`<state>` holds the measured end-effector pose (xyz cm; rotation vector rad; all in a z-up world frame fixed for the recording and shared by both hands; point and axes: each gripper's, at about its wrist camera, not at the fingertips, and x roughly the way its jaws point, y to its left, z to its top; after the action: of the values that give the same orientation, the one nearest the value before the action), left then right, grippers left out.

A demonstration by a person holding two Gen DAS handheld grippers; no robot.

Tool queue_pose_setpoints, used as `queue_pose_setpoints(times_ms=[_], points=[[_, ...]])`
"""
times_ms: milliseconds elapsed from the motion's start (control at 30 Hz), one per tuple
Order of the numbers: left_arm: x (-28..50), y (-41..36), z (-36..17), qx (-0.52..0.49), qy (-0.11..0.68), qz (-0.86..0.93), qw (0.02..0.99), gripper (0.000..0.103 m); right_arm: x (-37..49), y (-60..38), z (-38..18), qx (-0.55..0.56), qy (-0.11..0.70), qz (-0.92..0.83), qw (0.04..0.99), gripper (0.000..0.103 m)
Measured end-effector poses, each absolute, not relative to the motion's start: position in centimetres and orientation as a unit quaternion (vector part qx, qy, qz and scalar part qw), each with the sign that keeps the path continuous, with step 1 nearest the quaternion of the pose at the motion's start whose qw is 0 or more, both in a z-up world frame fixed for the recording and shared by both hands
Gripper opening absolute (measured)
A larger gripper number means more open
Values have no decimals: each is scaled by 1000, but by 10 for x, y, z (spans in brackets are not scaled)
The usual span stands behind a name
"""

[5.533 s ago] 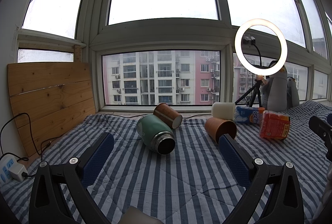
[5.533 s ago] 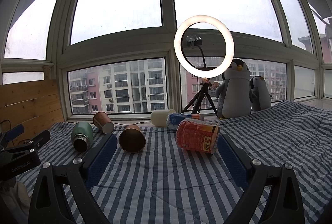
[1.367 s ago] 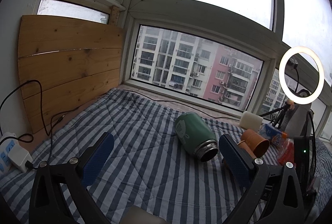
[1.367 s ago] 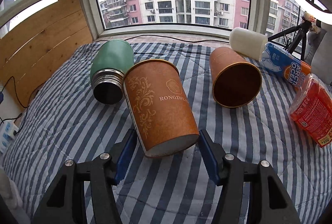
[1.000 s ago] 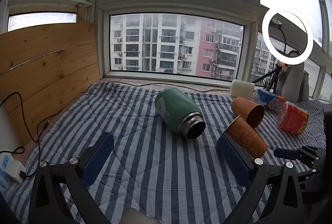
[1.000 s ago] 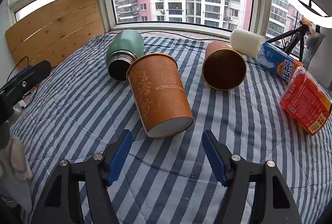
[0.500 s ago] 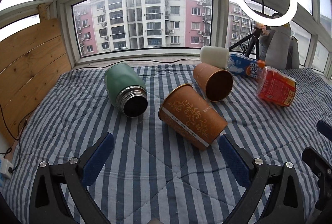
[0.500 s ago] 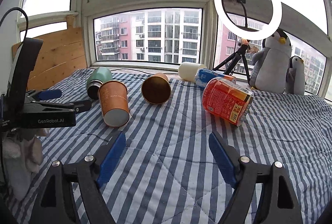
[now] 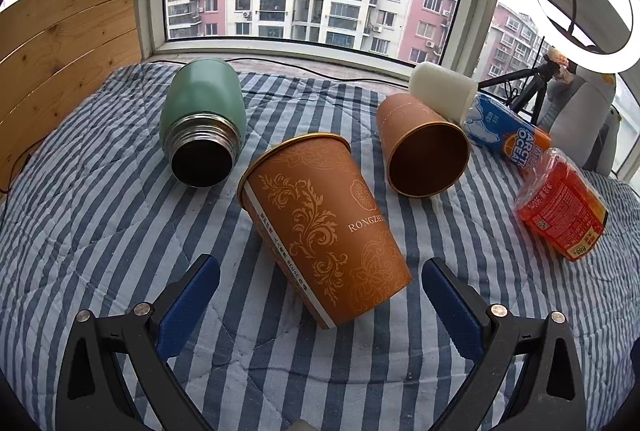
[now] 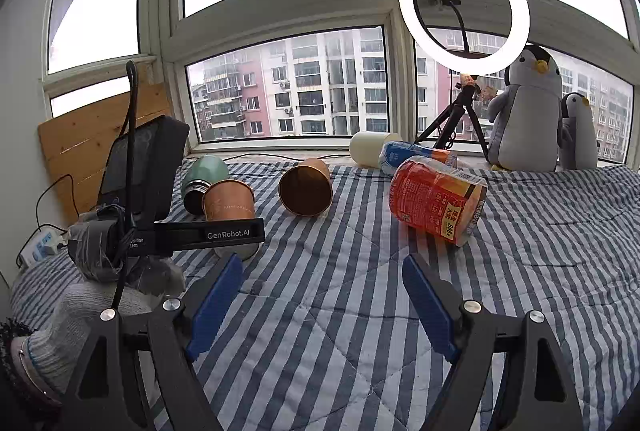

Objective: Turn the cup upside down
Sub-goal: 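Rotate the held cup with the right gripper so its rim faces down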

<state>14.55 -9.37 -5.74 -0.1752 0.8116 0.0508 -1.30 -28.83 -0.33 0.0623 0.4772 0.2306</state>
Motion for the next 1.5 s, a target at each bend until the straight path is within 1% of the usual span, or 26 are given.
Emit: queue_pose_setpoints(times_ms=[100,200,267,333,400,500,700,800,1133,1500], points=[[150,-99,-59,-102,396,15,913,102,-14,-295,-1,47,232,114,965,79],[153,-108,-60,-77,389,25,918,102,-13,-303,1,66,232,112,964,79],[156,-104,-64,-89,398,30,913,101,-12,-307,1,74,235,112,963,79],[160,-100,-68,-95,408,30,908,97,-10,-308,1,78,237,111,962,79],[161,-97,-72,-104,415,30,903,87,-11,-307,0,76,237,111,962,79],[162,-94,-74,-109,417,29,902,79,-12,-304,1,68,233,109,964,79],[159,-93,-71,-97,416,25,904,69,-11,-305,0,68,233,105,964,79],[156,-89,-69,-91,419,24,903,65,-9,-306,-2,68,238,105,963,79],[133,-74,-50,-44,421,10,906,62,-7,-304,-4,67,242,106,962,79],[80,-92,-29,25,461,-55,885,62,-5,-303,-6,63,245,103,962,79]])
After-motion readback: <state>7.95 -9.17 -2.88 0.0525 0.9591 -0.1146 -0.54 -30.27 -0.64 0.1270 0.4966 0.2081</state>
